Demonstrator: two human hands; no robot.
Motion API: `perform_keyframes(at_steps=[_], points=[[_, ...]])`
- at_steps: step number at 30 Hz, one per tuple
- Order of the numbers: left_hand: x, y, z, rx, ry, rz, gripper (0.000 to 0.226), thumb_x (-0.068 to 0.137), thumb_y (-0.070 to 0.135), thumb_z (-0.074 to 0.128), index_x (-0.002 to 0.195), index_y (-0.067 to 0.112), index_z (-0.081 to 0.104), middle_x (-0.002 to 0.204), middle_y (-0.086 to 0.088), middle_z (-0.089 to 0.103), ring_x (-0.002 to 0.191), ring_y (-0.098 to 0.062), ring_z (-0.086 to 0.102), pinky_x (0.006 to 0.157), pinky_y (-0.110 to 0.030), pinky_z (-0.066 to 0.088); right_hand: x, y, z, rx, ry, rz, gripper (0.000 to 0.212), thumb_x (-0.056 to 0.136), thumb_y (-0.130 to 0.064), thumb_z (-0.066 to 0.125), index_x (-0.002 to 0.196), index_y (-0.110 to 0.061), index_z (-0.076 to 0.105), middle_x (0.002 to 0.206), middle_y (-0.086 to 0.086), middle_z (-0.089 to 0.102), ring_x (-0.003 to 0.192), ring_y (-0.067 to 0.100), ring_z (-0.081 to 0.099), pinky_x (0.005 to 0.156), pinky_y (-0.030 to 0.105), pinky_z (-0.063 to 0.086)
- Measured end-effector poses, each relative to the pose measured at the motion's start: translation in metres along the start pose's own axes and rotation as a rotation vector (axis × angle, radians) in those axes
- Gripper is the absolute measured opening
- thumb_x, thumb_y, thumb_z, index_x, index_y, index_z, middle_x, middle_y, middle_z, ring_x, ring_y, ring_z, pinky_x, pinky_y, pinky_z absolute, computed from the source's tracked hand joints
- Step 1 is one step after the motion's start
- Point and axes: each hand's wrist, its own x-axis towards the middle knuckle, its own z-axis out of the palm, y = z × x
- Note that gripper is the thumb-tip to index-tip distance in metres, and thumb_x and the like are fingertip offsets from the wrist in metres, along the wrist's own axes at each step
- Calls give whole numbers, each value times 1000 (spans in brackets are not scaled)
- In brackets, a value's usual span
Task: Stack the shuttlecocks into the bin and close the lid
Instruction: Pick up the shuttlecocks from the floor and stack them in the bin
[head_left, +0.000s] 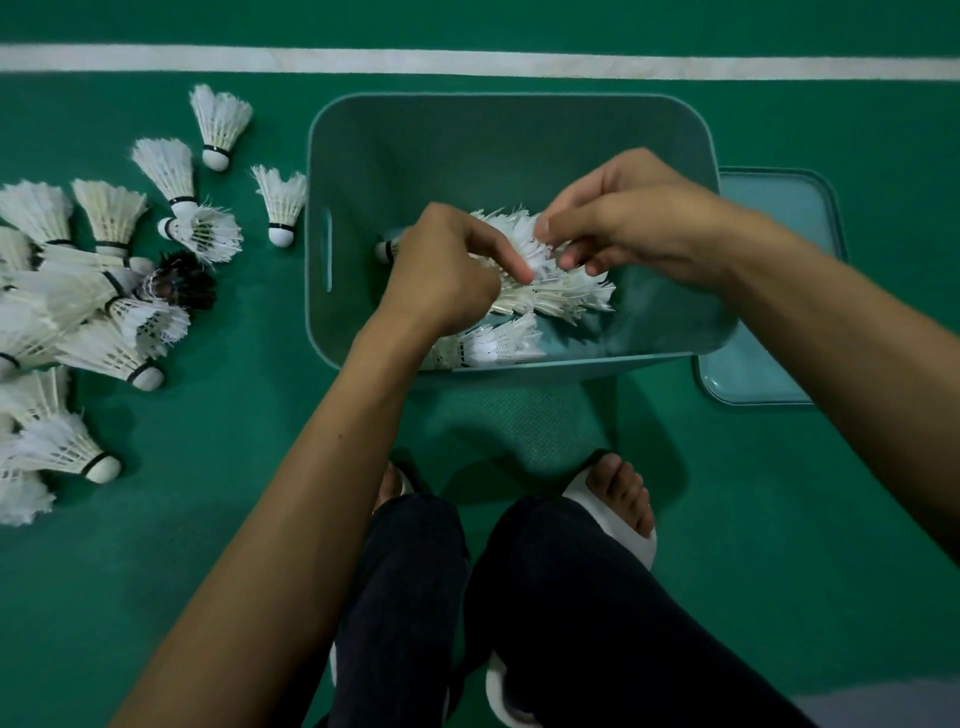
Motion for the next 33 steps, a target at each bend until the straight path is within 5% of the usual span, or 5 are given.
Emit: perform_keyframes(at_steps=[6,9,13,18,33], points=[[-5,-9,2,67,-34,54,34,82,-9,70,74,21,84,42,11,56,43,-14,35,42,-17,31,-7,13,3,-68,-72,4,22,83,-20,82,91,0,77,75,3,75,67,13,67,56,26,48],[-4,-10,-2,129,-105,79,22,86,2,76,82,22,85,74,11,75,48,-1,55,50,-11,40,-6,19,2,-232,-7,15,7,81,-8,82,83,-2,78,60,-4,72,58,8,65,52,24,47],[2,-15,-14,302,-143,-43,35,94,-1,57,110,22,79,135,-5,69,89,-13,67,71,-14,45,-5,20,-10,-534,195,118,3,77,-5,82,79,-4,80,59,7,73,45,8,64,47,18,50],[5,-21,-21,625,-332,-193,40,94,2,46,125,11,70,135,-12,65,119,-32,62,97,-37,49,6,31,8,-673,181,332,7,80,1,75,74,1,73,58,11,73,55,23,75,62,36,65],[7,-30,-16,791,-574,-185,45,102,3,38,143,5,57,155,-14,48,140,-31,47,116,-41,40,39,66,20,170,-77,741,11,96,11,56,94,0,53,96,18,54,83,26,60,62,47,59]])
